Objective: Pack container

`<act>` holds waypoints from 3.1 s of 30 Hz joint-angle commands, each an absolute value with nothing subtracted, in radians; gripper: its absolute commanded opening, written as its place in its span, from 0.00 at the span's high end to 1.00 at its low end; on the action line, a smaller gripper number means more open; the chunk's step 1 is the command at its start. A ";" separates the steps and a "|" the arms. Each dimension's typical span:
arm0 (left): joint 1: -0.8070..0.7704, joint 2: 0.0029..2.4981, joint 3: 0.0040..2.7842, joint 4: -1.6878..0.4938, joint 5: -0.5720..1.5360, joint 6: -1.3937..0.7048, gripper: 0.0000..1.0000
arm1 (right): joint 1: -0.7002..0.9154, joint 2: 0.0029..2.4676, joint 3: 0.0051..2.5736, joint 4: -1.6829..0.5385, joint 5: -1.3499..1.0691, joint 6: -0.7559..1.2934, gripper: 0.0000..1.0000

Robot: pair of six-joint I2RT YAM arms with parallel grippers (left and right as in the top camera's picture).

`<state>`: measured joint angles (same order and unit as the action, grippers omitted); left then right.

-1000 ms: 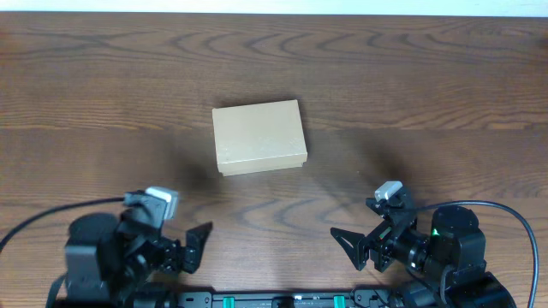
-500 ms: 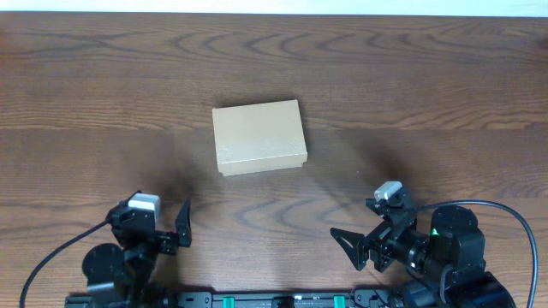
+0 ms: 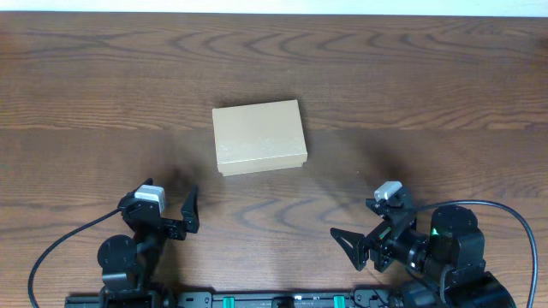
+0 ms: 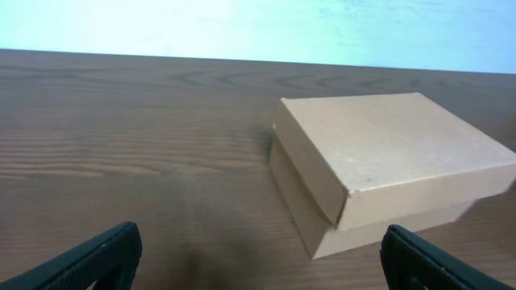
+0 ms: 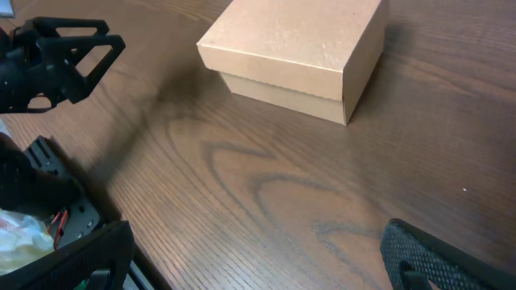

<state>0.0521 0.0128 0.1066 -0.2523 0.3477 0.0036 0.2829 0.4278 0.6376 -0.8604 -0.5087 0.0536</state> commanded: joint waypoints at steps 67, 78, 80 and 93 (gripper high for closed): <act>0.046 0.004 0.081 -0.253 0.340 -0.015 0.05 | 0.376 0.006 0.153 -0.567 -0.393 0.231 0.01; 0.046 0.004 0.081 -0.253 0.340 -0.015 0.05 | 0.376 0.006 0.153 -0.567 -0.393 0.231 0.01; 0.046 0.004 0.081 -0.253 0.340 -0.015 0.05 | 0.376 0.006 0.153 -0.567 -0.393 0.231 0.01; 0.046 0.004 0.081 -0.253 0.340 -0.015 0.05 | 0.376 0.006 0.153 -0.567 -0.393 0.231 0.01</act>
